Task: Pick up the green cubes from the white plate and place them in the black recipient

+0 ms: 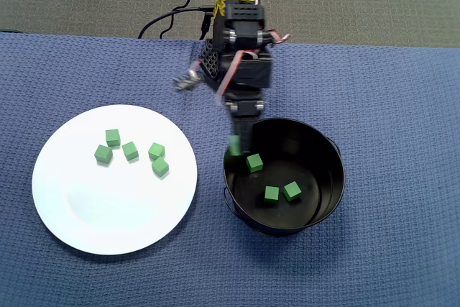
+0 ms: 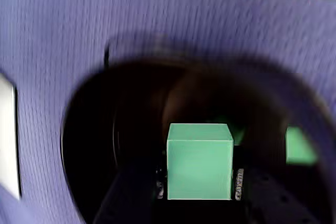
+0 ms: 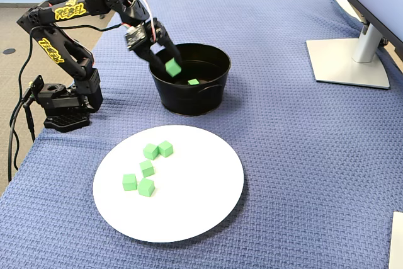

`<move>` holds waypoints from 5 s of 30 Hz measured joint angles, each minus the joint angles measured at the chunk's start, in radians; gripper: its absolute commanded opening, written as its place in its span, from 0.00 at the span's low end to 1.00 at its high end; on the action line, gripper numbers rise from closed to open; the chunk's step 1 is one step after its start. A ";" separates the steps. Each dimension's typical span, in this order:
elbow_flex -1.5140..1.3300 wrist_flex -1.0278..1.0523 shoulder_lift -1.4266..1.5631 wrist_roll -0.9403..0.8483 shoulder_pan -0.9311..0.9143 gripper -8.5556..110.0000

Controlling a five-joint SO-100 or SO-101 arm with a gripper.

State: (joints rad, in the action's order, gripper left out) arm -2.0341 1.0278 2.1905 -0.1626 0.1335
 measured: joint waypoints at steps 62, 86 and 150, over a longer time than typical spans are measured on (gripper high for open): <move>0.678 0.115 -0.960 -0.531 -0.923 0.26; 0.825 0.123 -1.143 -0.531 -0.965 0.24; 0.514 0.167 -0.414 -0.141 -0.706 0.07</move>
State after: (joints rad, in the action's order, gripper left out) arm -1.5202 1.1950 1.7763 -0.3037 -0.5722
